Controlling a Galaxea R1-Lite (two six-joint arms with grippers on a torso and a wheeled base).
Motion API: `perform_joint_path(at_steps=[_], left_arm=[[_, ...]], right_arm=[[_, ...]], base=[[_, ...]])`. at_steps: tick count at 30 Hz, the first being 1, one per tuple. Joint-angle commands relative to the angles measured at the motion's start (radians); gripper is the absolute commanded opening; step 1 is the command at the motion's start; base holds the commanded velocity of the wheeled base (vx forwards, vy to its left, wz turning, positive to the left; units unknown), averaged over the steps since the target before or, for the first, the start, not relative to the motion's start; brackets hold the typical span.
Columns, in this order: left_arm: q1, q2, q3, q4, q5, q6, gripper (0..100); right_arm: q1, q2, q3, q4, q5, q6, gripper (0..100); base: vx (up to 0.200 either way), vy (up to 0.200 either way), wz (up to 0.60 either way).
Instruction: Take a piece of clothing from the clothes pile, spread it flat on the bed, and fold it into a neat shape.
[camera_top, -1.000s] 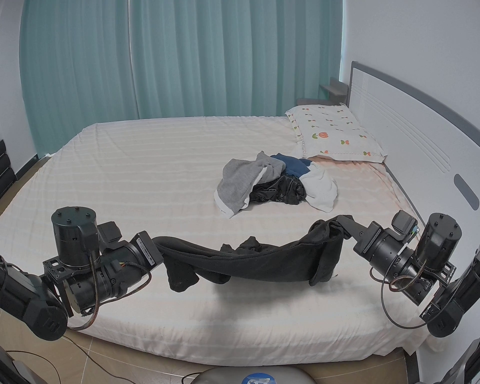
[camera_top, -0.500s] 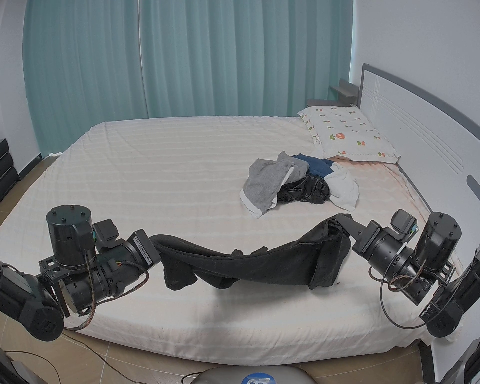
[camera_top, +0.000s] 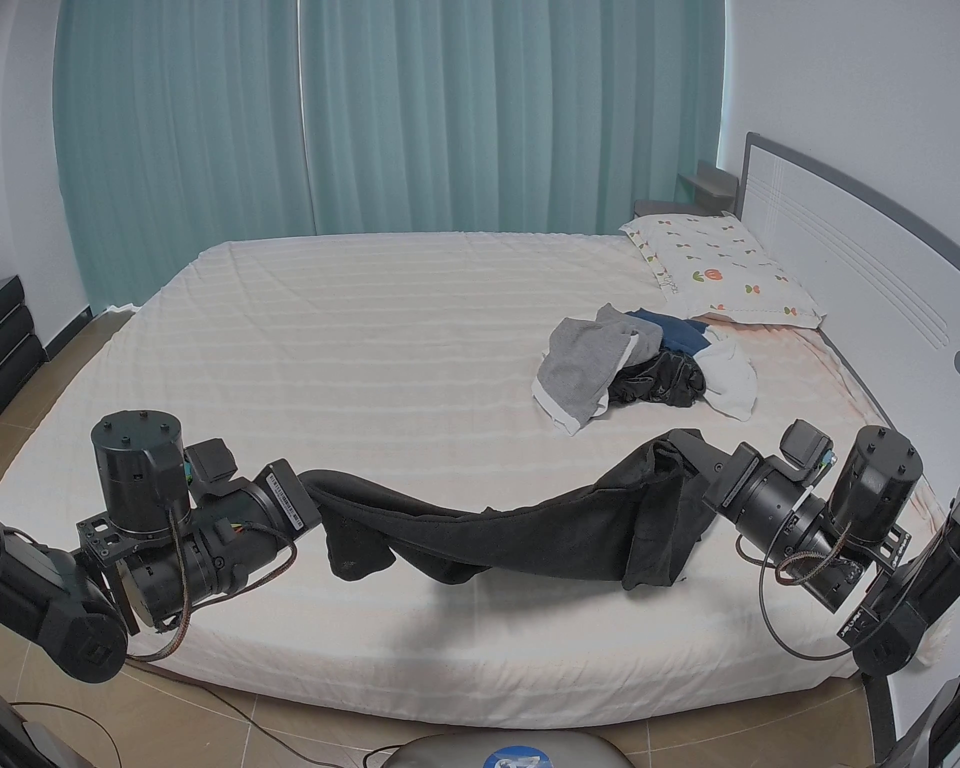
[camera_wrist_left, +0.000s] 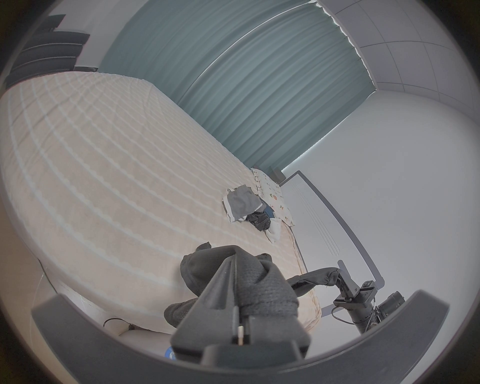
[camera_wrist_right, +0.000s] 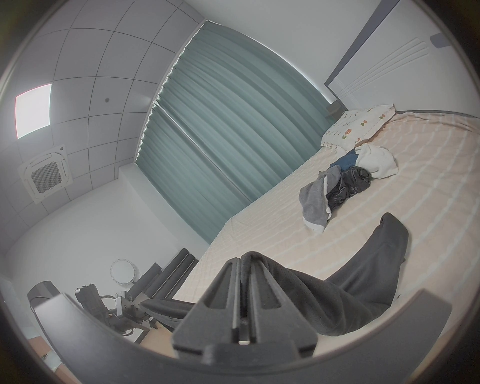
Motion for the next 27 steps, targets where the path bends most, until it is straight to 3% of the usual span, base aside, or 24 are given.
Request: perform_joint_path(at_steps=[1, 27], left_arm=[[0.000, 0.000, 0.000, -0.001, 0.000, 0.000, 0], [-0.002, -0.006, 0.003, -0.001, 0.000, 0.000, 0]], right_arm=[[0.000, -0.002, 0.000, -0.001, 0.000, 0.000, 0], [0.002, 0.001, 0.003, -0.025, 0.000, 0.002, 0]], base=[[0.000, 0.200, 0.00], [0.000, 0.200, 0.00]])
